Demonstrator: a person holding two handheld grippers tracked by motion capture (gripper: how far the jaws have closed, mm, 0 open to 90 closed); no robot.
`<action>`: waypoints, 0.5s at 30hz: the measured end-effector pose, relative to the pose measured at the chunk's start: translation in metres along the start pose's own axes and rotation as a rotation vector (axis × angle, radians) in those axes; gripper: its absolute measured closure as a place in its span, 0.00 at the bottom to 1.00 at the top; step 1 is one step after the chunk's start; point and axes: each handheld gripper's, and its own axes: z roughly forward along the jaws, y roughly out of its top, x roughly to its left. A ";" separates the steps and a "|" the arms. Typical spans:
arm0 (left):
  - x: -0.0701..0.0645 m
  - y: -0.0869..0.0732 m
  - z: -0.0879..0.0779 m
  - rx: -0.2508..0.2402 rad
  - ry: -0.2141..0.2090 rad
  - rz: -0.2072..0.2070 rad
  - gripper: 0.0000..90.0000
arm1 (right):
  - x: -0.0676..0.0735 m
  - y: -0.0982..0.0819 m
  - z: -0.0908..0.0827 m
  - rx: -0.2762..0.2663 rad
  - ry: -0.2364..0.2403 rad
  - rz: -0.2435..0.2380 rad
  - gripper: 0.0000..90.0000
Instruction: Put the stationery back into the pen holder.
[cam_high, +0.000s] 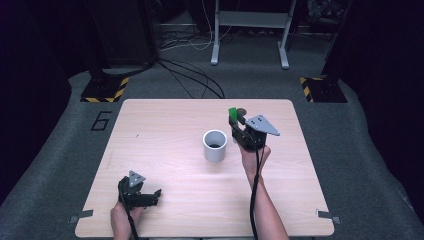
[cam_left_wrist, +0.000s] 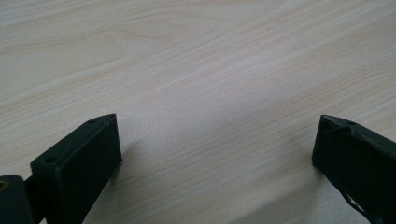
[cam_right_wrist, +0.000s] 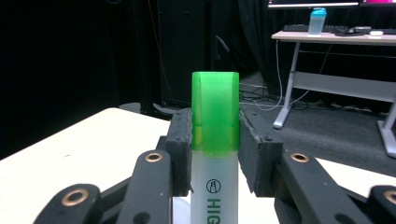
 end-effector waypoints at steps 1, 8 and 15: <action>0.000 0.000 0.000 0.000 0.000 -0.001 0.01 | 0.001 0.001 0.001 0.001 0.002 0.001 0.74; 0.000 0.000 -0.001 0.008 -0.004 0.003 0.01 | 0.008 0.005 0.013 -0.004 0.033 -0.003 0.74; 0.000 0.000 0.000 0.000 0.000 0.000 0.01 | 0.018 0.008 0.027 0.012 0.065 -0.028 0.74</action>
